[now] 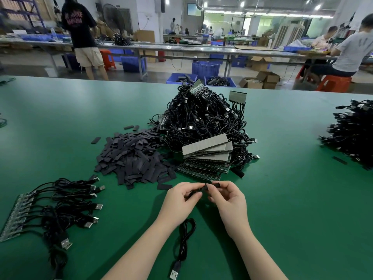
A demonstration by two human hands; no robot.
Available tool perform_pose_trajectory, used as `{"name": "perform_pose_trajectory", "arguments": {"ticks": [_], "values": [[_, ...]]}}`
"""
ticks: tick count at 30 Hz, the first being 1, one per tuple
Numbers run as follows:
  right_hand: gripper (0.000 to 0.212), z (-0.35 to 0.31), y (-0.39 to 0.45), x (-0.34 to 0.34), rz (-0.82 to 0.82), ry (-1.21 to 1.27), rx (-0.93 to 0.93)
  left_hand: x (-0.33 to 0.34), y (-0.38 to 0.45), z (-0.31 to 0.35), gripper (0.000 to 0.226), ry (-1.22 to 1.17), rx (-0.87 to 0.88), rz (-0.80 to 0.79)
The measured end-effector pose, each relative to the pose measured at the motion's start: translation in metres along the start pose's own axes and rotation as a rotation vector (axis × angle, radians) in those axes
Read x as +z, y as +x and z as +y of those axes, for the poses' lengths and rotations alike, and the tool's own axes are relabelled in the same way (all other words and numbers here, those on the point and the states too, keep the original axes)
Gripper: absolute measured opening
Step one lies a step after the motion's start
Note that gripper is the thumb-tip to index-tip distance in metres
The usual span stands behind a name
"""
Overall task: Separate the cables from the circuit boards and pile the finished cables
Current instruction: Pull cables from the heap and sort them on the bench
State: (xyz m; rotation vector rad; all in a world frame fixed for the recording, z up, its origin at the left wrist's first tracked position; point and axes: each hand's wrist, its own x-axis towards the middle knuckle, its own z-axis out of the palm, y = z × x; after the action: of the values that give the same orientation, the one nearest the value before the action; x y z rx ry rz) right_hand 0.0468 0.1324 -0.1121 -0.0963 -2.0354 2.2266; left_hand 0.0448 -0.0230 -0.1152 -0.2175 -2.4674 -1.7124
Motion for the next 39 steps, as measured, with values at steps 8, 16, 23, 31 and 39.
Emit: {"name": "perform_pose_trajectory", "arguments": {"ticks": [8,16,23,31,39], "values": [[0.014,-0.0019,-0.0007,0.0,0.005,-0.043,-0.021,-0.001,-0.0024,0.0024,0.038,-0.069,0.025,0.015],[0.011,-0.0026,0.0,-0.0017,-0.045,-0.026,-0.004,-0.0014,-0.0015,0.0039,0.035,-0.133,0.004,0.035],[0.01,-0.0018,0.0007,-0.003,-0.063,-0.024,-0.006,0.0001,0.0004,0.003,0.042,-0.117,0.03,0.057],[0.008,-0.0015,0.0012,-0.0029,-0.077,-0.03,-0.005,-0.0004,0.0005,0.0025,0.034,-0.116,0.0,0.044],[0.01,-0.0023,0.0001,-0.0002,-0.073,-0.085,-0.028,-0.0018,-0.0024,0.0057,0.036,-0.128,0.023,0.068]]}}
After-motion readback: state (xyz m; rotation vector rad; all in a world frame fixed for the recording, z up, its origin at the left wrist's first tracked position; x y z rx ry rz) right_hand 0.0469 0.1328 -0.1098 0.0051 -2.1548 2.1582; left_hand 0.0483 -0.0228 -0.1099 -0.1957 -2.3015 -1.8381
